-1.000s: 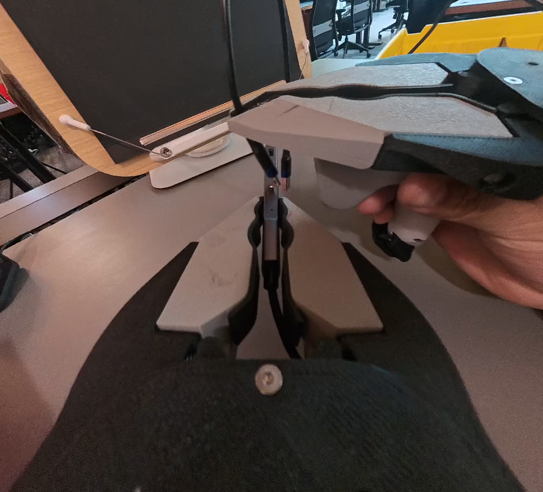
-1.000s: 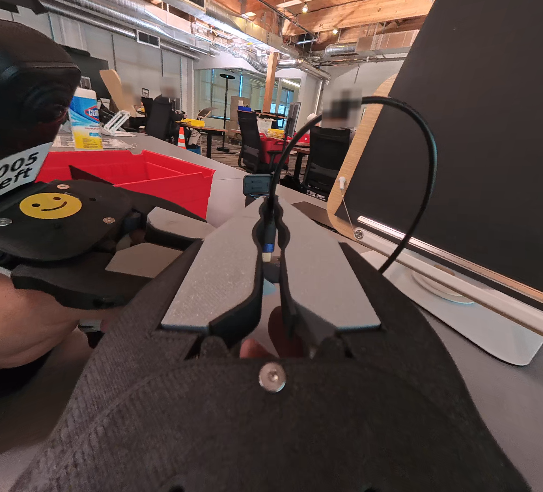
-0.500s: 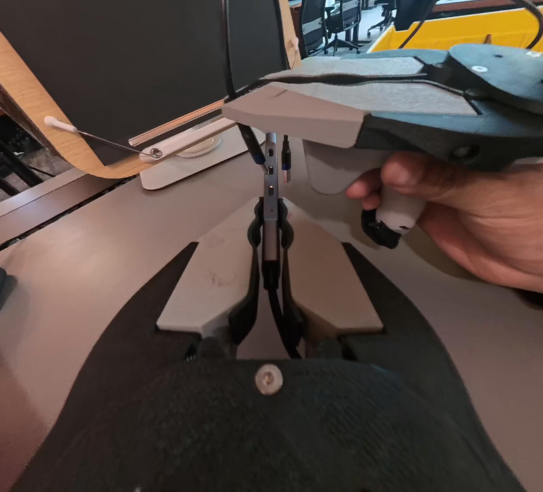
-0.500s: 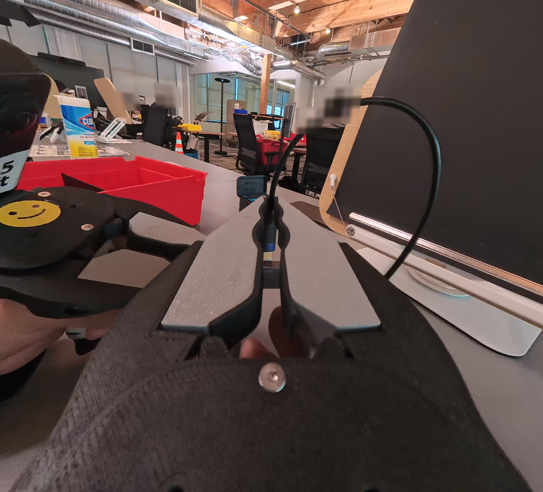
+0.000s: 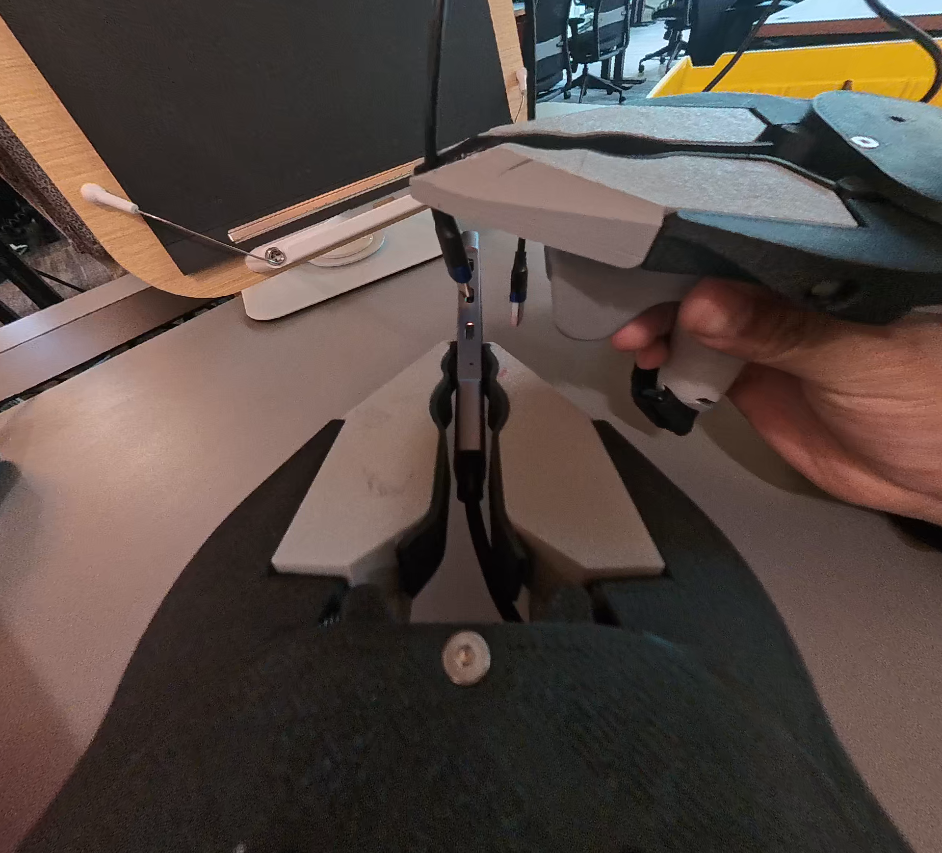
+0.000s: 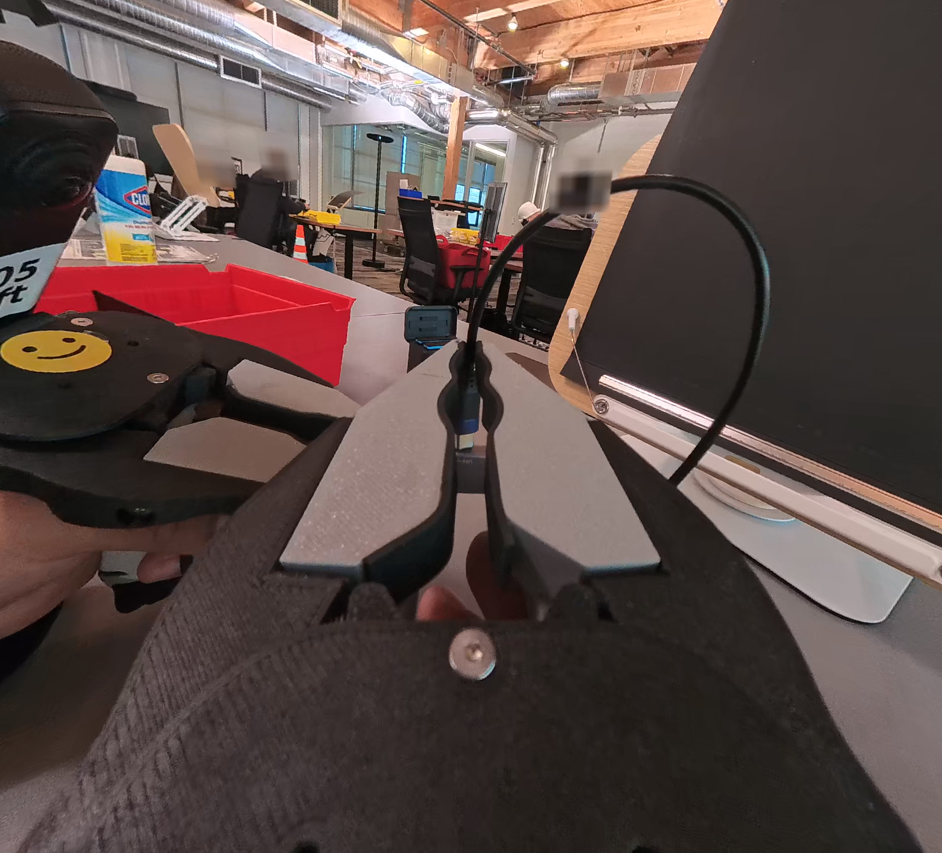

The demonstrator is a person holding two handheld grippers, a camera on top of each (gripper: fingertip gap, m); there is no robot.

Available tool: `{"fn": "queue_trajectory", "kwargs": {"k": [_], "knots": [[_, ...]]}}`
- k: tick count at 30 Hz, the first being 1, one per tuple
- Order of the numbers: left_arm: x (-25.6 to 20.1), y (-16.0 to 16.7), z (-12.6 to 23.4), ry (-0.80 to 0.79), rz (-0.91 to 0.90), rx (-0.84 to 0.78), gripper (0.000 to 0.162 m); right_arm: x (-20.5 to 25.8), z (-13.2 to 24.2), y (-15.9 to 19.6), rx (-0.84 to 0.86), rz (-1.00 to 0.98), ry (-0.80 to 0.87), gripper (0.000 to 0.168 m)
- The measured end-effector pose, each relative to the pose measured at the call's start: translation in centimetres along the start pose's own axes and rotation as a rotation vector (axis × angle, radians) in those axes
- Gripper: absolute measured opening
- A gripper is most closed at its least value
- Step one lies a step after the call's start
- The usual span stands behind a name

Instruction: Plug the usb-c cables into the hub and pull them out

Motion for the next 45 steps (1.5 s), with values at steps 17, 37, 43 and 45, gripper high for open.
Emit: {"fn": "queue_trajectory", "kwargs": {"k": [17,37,43,45], "knots": [[0.3,-0.2,0.0,-0.041,-0.017,-0.013,0.006,0.4,-0.1,-0.2,-0.003,-0.044,0.032,0.000],[0.2,-0.3,0.1,0.002,0.058,-0.029,0.007,-0.6,-0.1,0.1,0.028,-0.090,0.107,0.000],[1.1,-0.5,0.5,-0.058,0.062,-0.049,0.007,-1.0,0.1,0.2,0.059,-0.065,0.129,0.001],[1.3,-0.5,0.5,-0.066,0.066,-0.044,0.007,-0.8,0.1,0.2,0.068,-0.039,0.123,0.001]]}}
Point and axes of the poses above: each gripper's, where its closed fingertips meet, z back along the fingers, y out of its underside, x = y × z across the jaws, the point moved 4 cm from there along z, back along the fingers, and after that the axes turned 9 degrees about z, right-handed, at the moved point
